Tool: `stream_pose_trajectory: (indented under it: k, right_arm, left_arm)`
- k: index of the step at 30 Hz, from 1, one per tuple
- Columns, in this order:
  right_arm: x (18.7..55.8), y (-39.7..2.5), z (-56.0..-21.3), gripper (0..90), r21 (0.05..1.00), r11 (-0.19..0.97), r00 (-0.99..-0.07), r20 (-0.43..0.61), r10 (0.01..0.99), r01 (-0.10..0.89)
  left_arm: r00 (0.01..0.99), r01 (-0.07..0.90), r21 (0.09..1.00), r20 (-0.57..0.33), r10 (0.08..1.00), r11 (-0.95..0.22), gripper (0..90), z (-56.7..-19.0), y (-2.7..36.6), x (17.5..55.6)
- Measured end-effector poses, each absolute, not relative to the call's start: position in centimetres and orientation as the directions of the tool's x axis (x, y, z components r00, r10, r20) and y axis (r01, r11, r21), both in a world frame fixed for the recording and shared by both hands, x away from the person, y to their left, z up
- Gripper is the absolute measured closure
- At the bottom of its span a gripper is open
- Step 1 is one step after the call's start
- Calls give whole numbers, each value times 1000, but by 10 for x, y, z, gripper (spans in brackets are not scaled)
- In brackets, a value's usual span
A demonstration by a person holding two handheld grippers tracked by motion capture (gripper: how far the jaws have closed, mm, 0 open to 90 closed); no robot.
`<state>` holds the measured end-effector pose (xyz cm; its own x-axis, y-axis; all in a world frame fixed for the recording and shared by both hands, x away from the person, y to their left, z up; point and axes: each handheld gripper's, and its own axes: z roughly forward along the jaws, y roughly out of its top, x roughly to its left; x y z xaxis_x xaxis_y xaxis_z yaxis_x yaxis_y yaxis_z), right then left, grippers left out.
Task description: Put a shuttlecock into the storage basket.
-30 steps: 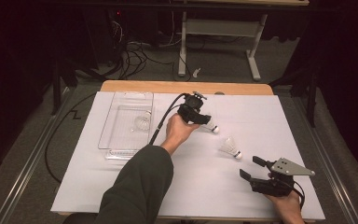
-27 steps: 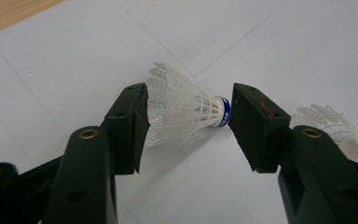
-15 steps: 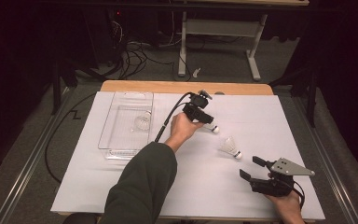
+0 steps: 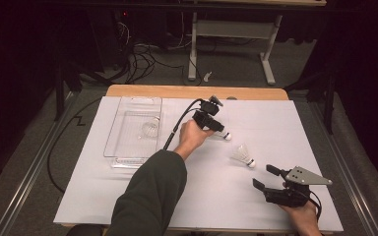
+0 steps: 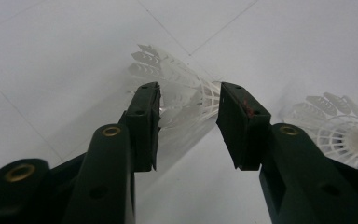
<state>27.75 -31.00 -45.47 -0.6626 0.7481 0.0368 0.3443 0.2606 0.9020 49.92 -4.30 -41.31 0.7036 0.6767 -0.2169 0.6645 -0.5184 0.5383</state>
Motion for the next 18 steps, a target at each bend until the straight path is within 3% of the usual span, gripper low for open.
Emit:
stream_pose_trajectory:
  k: [18]
  right_arm:
    - [278, -310, -455, 262, 901, 263, -663, 37, 748, 346]
  left_arm:
    - [737, 650, 509, -245, 630, -564, 818, -416, -44, 498]
